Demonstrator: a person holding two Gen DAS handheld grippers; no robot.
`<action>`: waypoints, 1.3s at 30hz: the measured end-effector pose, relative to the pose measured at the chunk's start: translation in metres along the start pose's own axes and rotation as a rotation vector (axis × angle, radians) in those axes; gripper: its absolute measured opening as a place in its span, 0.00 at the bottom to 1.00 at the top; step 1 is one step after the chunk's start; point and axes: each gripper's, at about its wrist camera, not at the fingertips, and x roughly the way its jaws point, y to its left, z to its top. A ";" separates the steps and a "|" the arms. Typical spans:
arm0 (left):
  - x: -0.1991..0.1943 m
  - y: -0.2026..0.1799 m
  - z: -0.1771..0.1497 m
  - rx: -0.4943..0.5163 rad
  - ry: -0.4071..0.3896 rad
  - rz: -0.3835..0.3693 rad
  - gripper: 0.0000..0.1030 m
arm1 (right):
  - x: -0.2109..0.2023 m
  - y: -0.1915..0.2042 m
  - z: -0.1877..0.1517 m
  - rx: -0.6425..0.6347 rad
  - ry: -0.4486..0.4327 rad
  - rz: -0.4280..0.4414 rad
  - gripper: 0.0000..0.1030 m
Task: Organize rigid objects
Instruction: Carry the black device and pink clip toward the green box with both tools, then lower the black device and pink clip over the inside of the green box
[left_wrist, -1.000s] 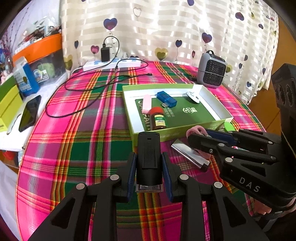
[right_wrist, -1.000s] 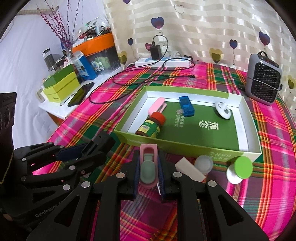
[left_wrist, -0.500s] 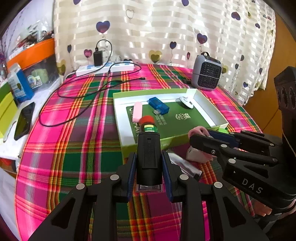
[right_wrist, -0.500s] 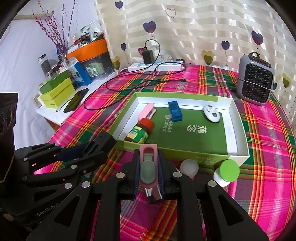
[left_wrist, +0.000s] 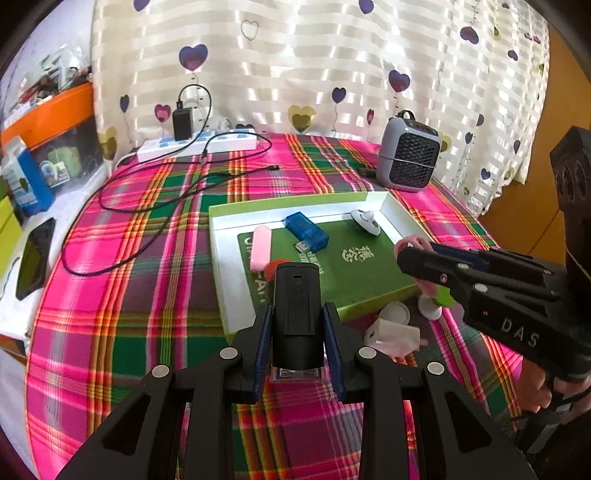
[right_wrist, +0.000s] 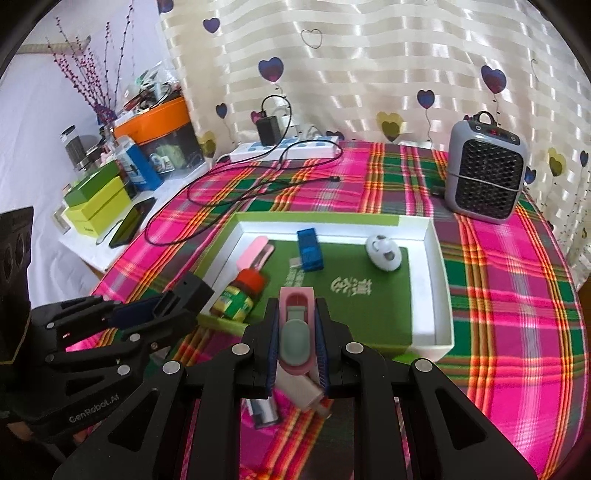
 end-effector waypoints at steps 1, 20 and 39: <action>0.002 -0.001 0.002 0.002 0.002 0.000 0.25 | 0.001 -0.004 0.003 0.006 -0.001 -0.003 0.18; 0.037 -0.011 0.022 0.003 0.020 -0.040 0.25 | 0.029 -0.040 0.040 0.050 0.026 0.013 0.18; 0.071 -0.013 0.029 -0.006 0.063 -0.064 0.25 | 0.072 -0.047 0.055 0.050 0.083 -0.001 0.18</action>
